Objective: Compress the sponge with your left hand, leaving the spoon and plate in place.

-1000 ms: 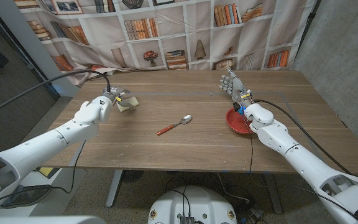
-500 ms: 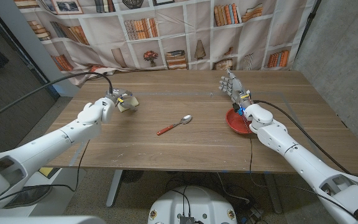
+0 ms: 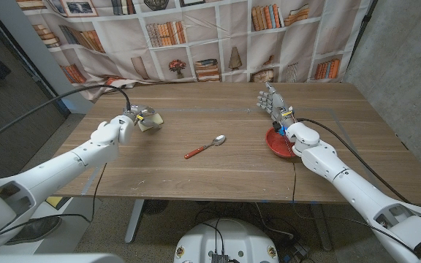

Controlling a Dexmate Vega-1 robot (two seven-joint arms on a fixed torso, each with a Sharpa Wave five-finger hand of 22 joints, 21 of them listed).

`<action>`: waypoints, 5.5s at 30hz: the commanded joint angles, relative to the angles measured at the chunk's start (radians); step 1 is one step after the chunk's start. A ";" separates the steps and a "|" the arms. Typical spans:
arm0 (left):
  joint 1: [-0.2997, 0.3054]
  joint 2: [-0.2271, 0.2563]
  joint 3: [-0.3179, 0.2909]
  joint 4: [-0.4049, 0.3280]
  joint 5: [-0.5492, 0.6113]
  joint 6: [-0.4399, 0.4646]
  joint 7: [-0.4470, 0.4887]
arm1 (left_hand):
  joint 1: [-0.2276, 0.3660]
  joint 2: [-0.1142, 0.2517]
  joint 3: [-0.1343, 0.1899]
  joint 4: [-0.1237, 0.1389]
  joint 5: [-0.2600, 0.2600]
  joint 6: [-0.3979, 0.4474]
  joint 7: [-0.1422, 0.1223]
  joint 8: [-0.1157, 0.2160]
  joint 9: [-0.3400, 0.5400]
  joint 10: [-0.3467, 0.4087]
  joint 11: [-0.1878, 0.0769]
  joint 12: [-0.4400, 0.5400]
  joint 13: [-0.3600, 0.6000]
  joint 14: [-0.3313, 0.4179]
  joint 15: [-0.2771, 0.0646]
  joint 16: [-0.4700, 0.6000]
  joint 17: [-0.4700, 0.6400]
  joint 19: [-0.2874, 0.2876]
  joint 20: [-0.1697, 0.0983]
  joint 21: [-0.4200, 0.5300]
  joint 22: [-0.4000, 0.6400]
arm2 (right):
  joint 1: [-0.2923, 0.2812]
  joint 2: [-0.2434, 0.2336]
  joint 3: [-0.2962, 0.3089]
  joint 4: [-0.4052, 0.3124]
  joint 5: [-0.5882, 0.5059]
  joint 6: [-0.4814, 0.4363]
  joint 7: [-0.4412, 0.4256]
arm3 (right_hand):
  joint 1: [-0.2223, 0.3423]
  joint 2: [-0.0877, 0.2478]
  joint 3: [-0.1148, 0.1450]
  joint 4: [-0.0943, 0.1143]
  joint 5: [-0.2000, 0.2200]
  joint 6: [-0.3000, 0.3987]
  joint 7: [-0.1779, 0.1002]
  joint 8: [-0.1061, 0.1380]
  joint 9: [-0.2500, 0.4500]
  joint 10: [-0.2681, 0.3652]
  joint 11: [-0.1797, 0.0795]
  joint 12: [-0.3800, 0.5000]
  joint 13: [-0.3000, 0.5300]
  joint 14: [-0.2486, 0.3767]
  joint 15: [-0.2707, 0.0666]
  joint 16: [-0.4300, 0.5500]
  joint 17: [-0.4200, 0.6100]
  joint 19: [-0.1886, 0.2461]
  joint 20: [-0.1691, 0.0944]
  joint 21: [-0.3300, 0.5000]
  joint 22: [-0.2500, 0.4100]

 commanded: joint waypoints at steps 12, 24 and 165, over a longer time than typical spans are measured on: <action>-0.034 -0.070 0.028 0.167 -0.166 -0.129 0.039 | 0.033 0.014 0.008 -0.012 0.009 0.032 0.010 0.005 0.005 0.023 0.015 -0.002 0.003 0.042 -0.050 0.007 0.002 0.087 0.025 0.021 0.003 | -0.004 -0.005 -0.006 -0.036 -0.011 -0.035 -0.034 | 0.009 0.006 0.001 -0.005 -0.004 0.006 0.004 -0.003 0.005 0.010 0.002 -0.006 0.005 0.007 0.001 -0.004 0.002 0.011 0.003 -0.009 0.001; -0.071 -0.098 0.045 0.226 -0.239 -0.201 0.019 | 0.137 0.047 0.038 -0.045 -0.014 0.082 0.053 0.006 0.006 0.089 0.044 0.007 0.004 0.153 -0.047 0.024 0.002 0.290 0.001 0.073 -0.003 | -0.003 -0.004 -0.004 -0.035 -0.009 -0.030 -0.032 | 0.010 0.007 0.001 -0.006 -0.004 0.006 0.004 -0.003 0.005 0.009 0.001 -0.008 0.005 0.007 0.000 -0.004 0.002 0.012 0.002 -0.011 0.001; 0.131 -0.096 -0.247 -0.095 -0.484 -0.262 0.418 | 0.692 0.173 0.393 -0.068 -0.146 0.701 0.149 0.252 0.167 0.622 0.102 0.168 0.305 0.773 -0.132 0.200 0.239 0.749 -0.283 0.255 0.029 | -0.005 0.018 0.029 0.036 0.039 0.109 0.061 | 0.034 0.018 0.005 -0.020 -0.008 0.002 0.008 -0.005 0.005 0.005 0.000 -0.018 0.005 0.021 0.000 -0.004 0.002 0.057 0.009 -0.025 0.002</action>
